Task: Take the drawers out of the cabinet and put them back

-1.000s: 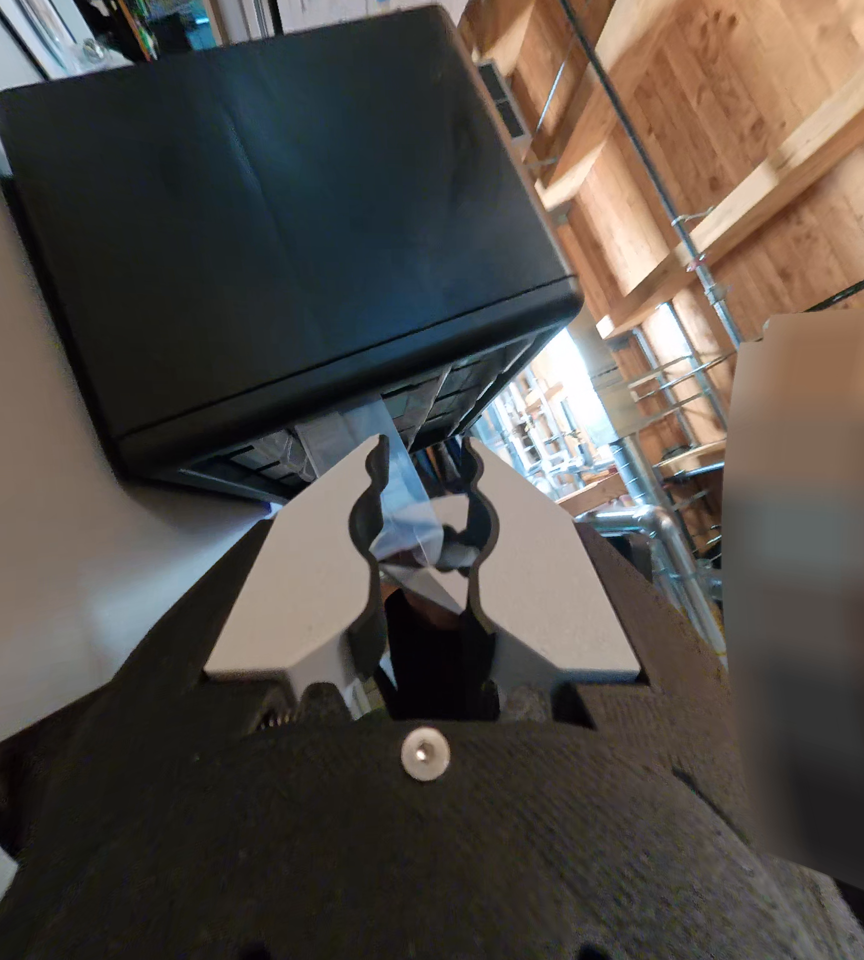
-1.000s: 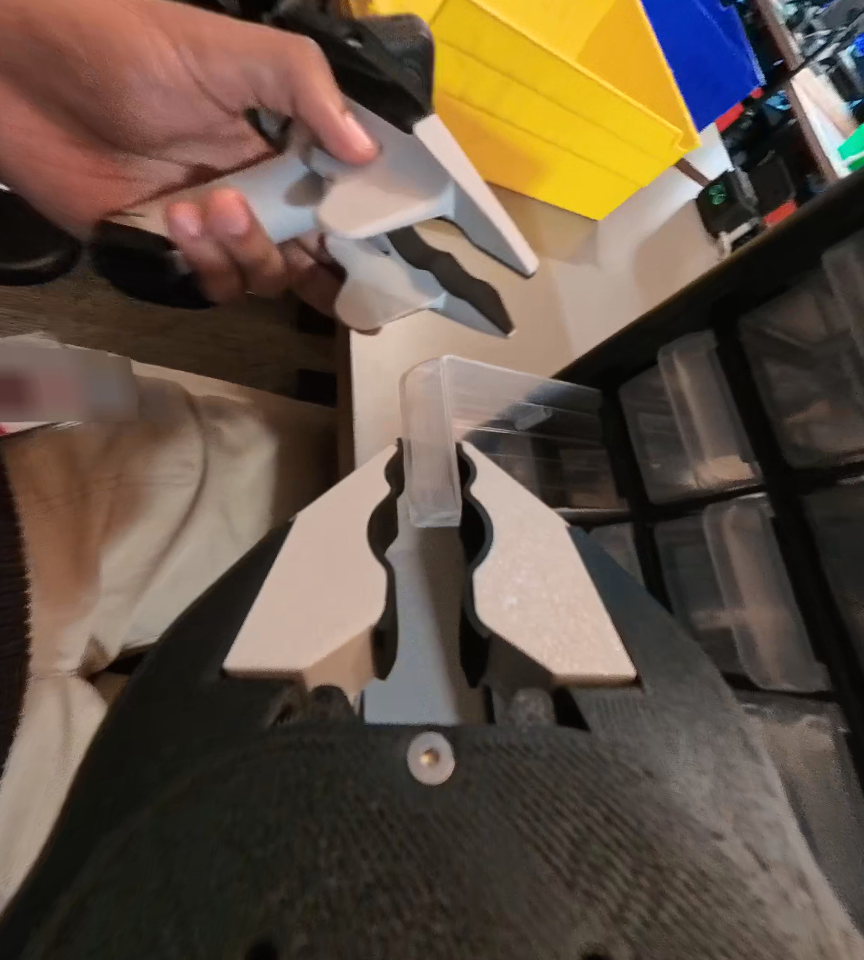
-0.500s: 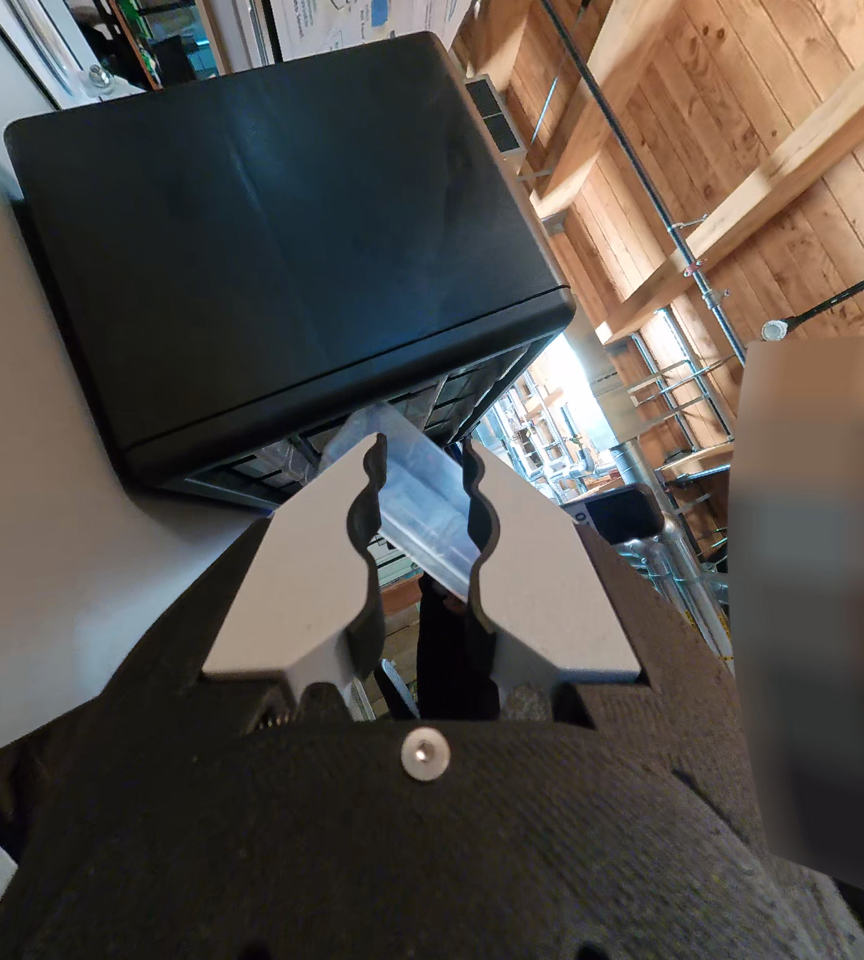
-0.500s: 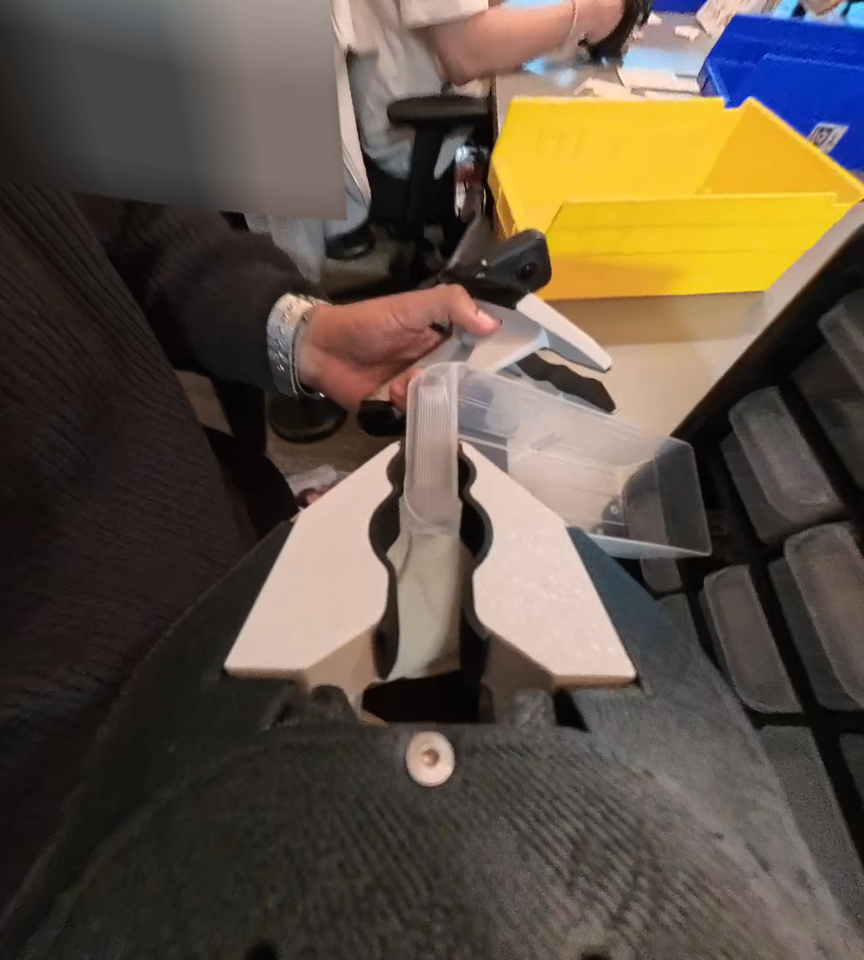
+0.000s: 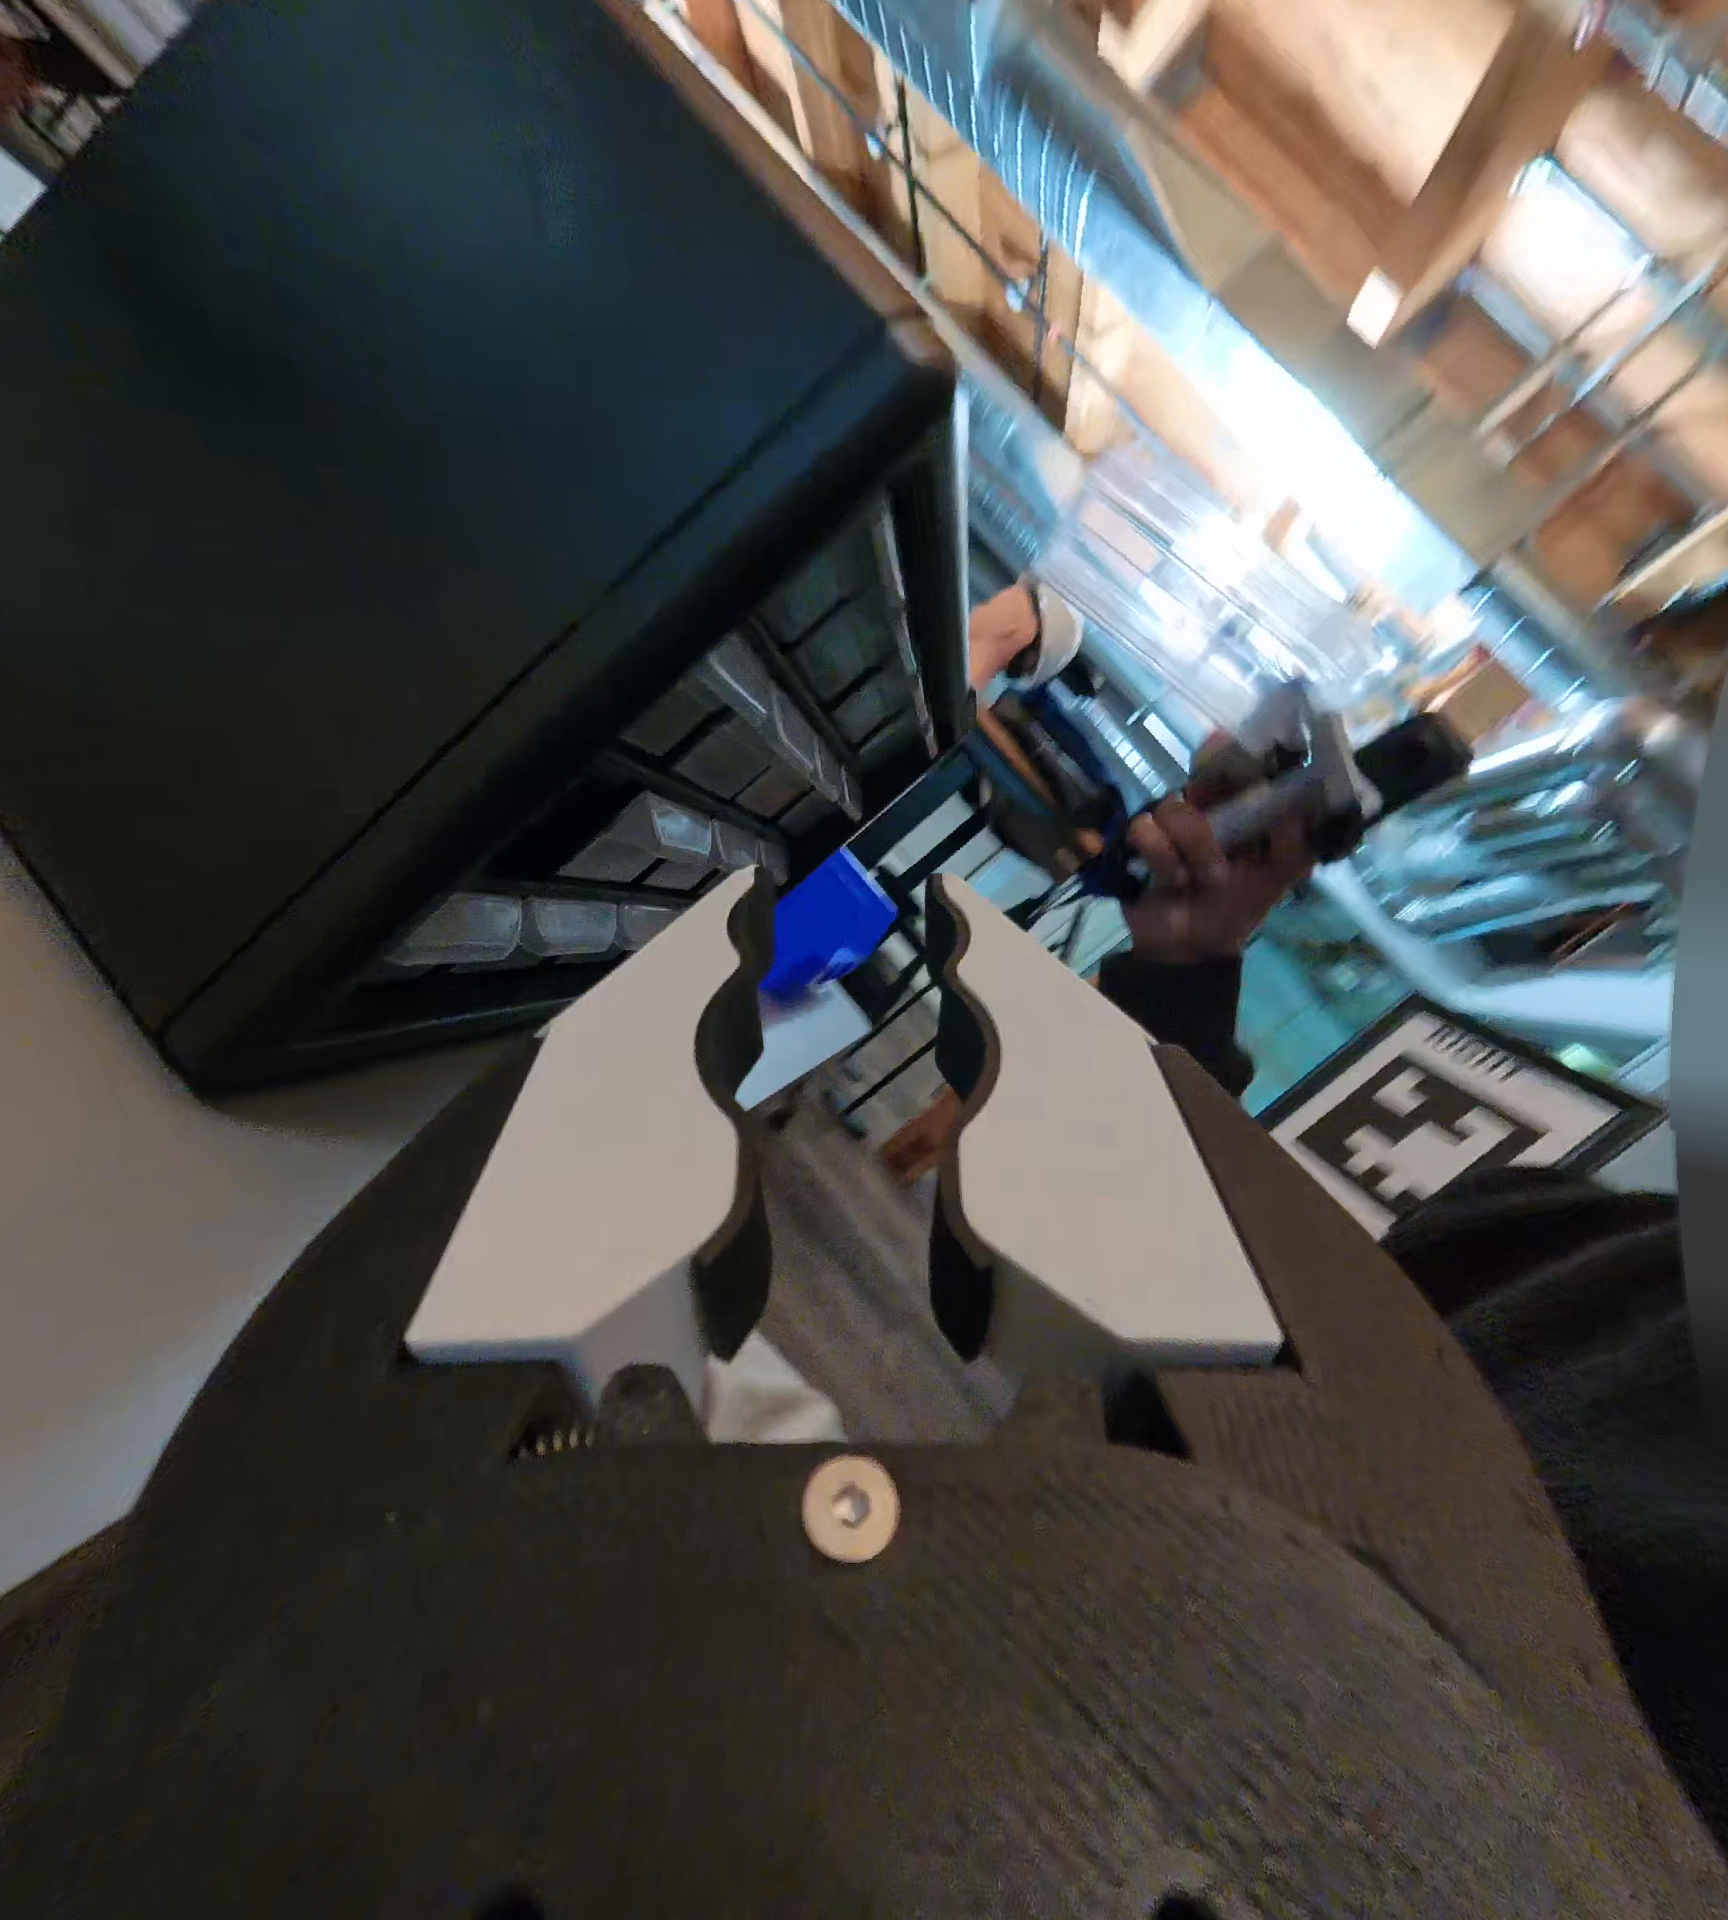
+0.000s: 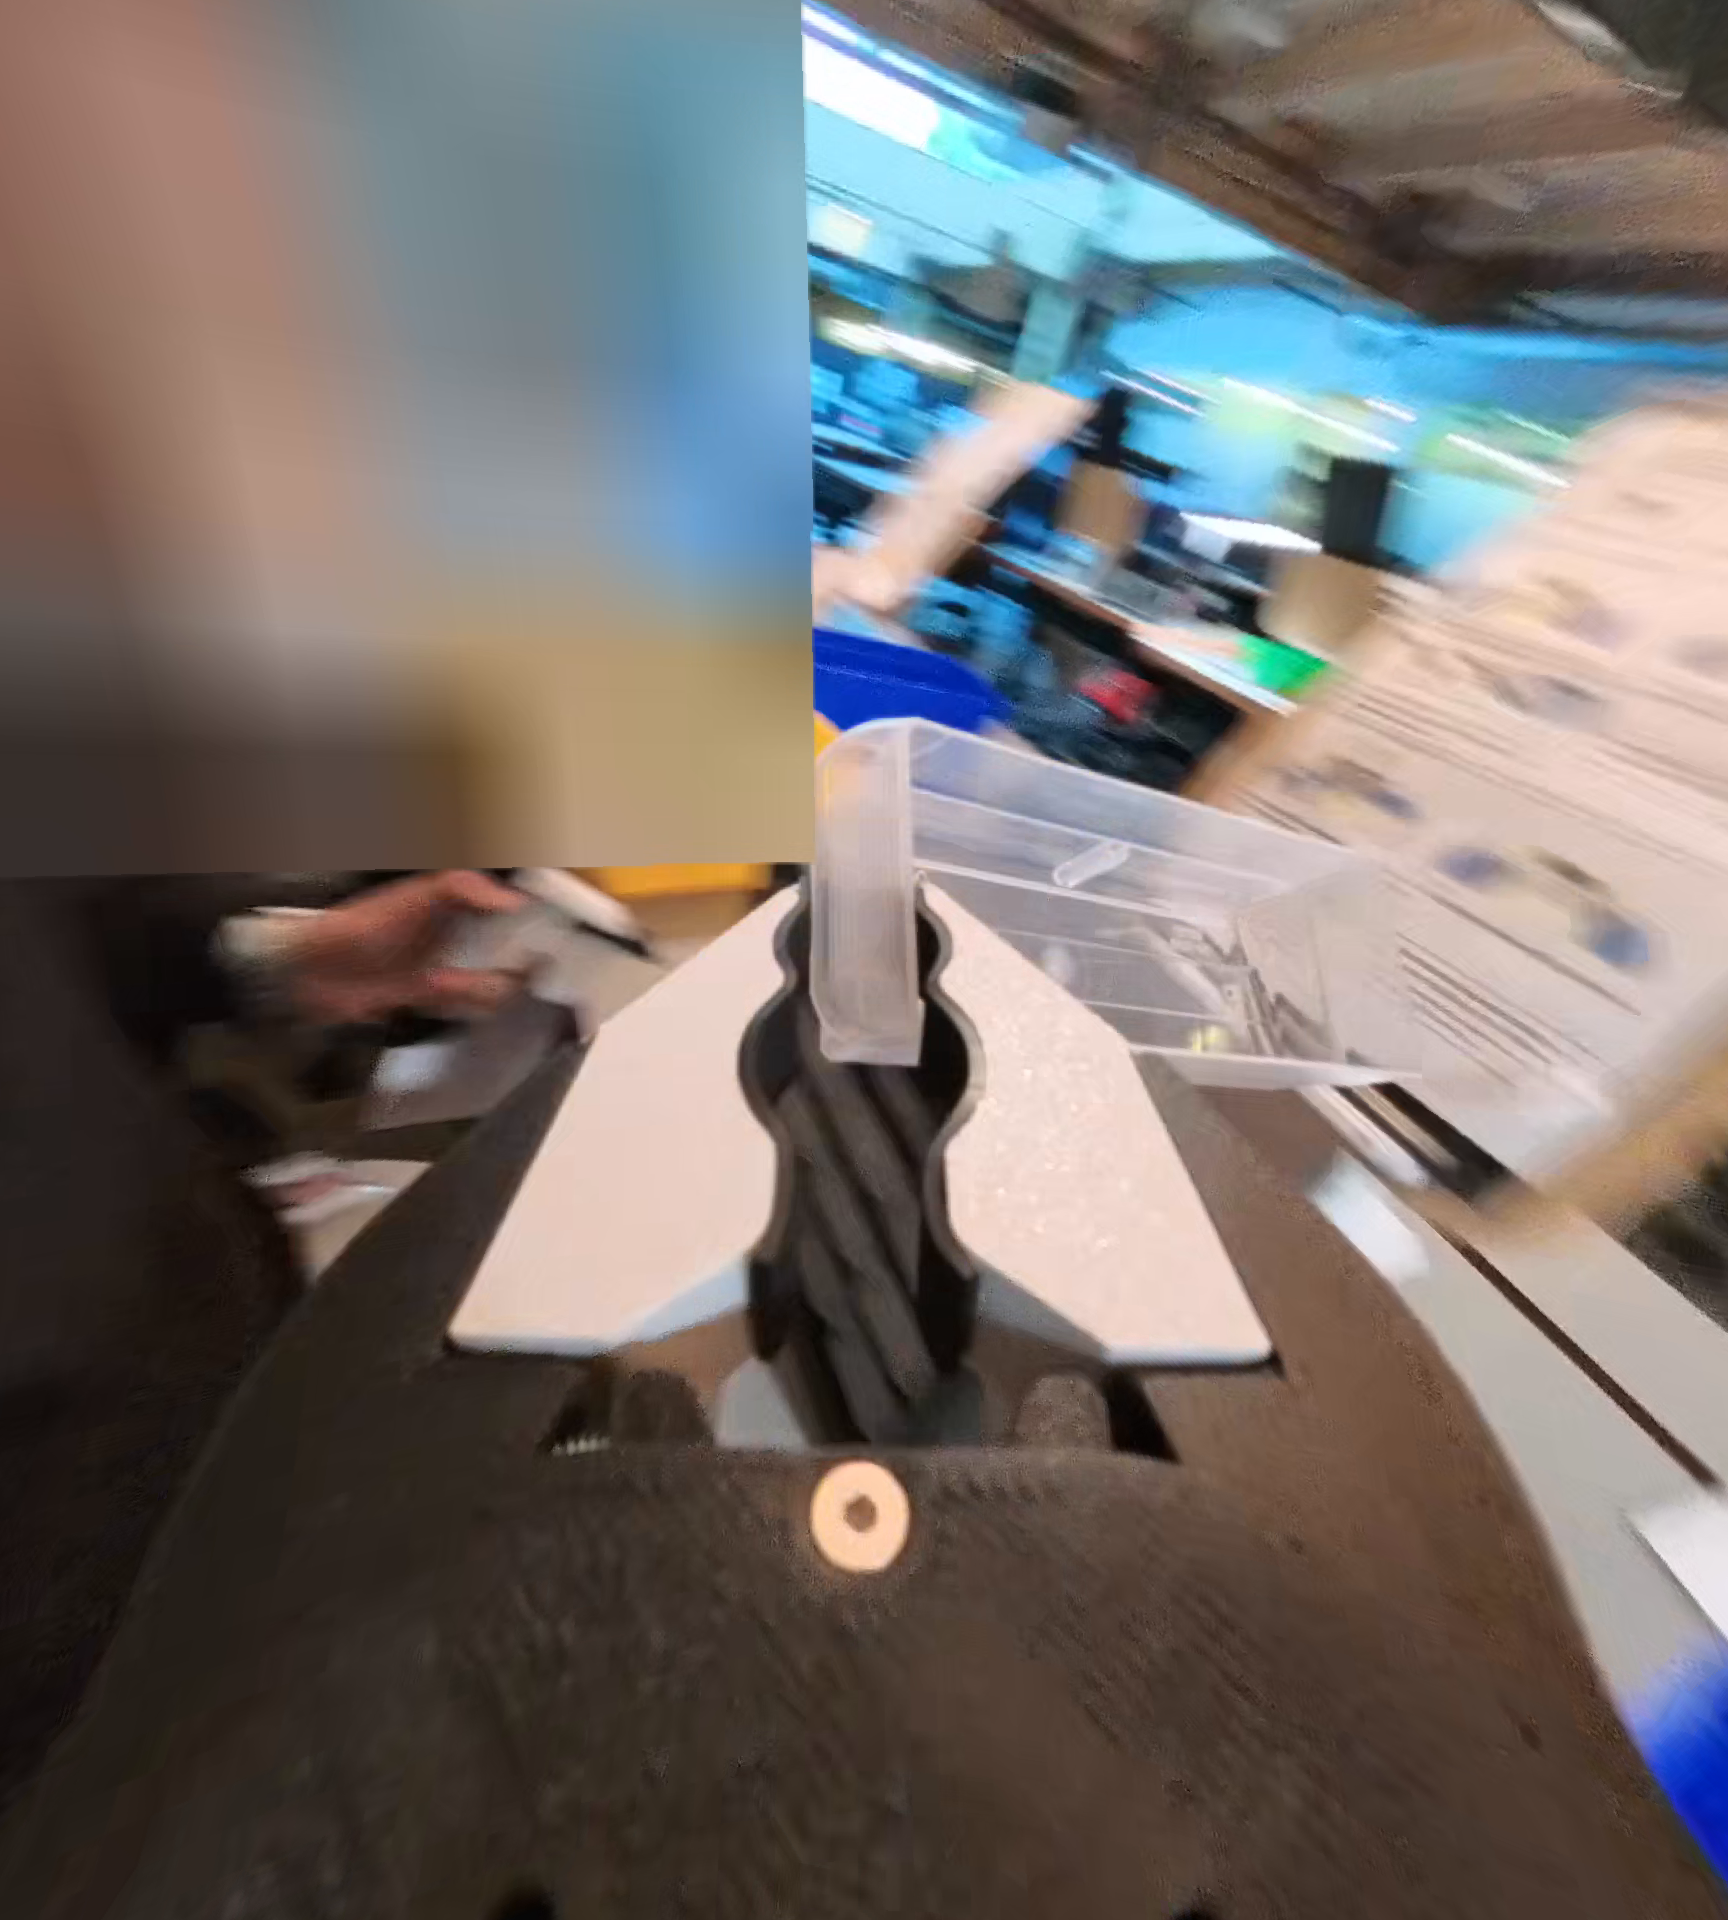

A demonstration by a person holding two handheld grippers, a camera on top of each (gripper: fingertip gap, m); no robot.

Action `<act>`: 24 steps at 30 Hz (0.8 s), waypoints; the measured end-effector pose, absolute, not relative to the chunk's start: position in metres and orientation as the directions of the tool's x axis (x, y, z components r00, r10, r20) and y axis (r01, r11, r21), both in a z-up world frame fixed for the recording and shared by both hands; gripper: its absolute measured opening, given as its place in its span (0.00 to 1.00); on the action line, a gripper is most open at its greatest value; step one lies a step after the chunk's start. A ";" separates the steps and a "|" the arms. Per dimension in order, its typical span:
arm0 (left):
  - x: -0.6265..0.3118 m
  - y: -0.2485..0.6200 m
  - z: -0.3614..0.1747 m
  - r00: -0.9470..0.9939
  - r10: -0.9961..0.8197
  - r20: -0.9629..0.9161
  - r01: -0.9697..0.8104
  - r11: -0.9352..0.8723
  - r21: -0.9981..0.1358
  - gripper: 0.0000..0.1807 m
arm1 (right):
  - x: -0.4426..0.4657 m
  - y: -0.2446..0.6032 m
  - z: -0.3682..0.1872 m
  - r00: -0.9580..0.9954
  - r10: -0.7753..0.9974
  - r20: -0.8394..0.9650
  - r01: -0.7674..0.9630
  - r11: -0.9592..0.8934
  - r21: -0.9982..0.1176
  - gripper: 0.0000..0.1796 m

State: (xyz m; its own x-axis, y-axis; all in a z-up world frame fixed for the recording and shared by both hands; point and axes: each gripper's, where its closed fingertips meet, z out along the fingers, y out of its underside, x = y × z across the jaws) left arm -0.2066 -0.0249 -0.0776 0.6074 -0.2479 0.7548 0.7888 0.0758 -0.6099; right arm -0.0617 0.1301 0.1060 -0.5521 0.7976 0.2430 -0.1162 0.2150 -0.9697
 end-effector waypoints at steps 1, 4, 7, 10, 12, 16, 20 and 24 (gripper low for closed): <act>-0.201 -0.023 -0.076 0.656 -0.228 0.719 0.748 0.067 -0.661 0.15 | -0.069 0.168 0.101 -0.436 0.870 0.232 -0.067 0.226 -0.972 0.09; -0.187 -0.017 -0.073 0.796 -0.156 0.585 0.596 0.032 -0.802 0.15 | -0.084 0.294 0.061 -0.068 0.976 0.209 0.159 0.217 -0.963 0.09; -0.180 -0.010 -0.078 0.894 -0.070 0.442 0.442 -0.015 -0.897 0.18 | -0.097 0.387 0.005 0.094 0.990 0.102 0.283 0.072 -0.956 0.09; -0.174 -0.004 -0.085 0.920 -0.050 0.389 0.386 -0.057 -0.921 0.18 | -0.115 0.454 -0.060 0.179 0.983 0.045 0.385 -0.028 -0.922 0.09; -0.174 -0.002 -0.089 0.913 -0.047 0.405 0.402 -0.064 -0.913 0.18 | -0.122 0.486 -0.099 0.230 0.970 0.078 0.465 -0.039 -0.884 0.09; -0.179 -0.001 -0.095 0.892 -0.041 0.450 0.447 -0.066 -0.892 0.19 | -0.141 0.507 -0.142 0.240 0.964 0.113 0.550 -0.040 -0.834 0.09; -0.175 0.002 -0.099 0.891 -0.055 0.450 0.444 -0.097 -0.891 0.20 | -0.155 0.513 -0.172 0.250 0.947 0.201 0.658 -0.014 -0.753 0.10; -0.170 0.004 -0.104 0.907 -0.058 0.418 0.407 -0.134 -0.903 0.20 | -0.164 0.512 -0.183 0.245 0.929 0.278 0.721 0.018 -0.693 0.16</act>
State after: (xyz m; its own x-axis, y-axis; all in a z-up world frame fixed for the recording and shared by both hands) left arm -0.1695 0.0042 -0.1038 0.9068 -0.0581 0.4175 0.4073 -0.1340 -0.9034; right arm -0.1641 0.5118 -0.1828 0.2446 0.9290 0.2779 0.7206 0.0176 -0.6931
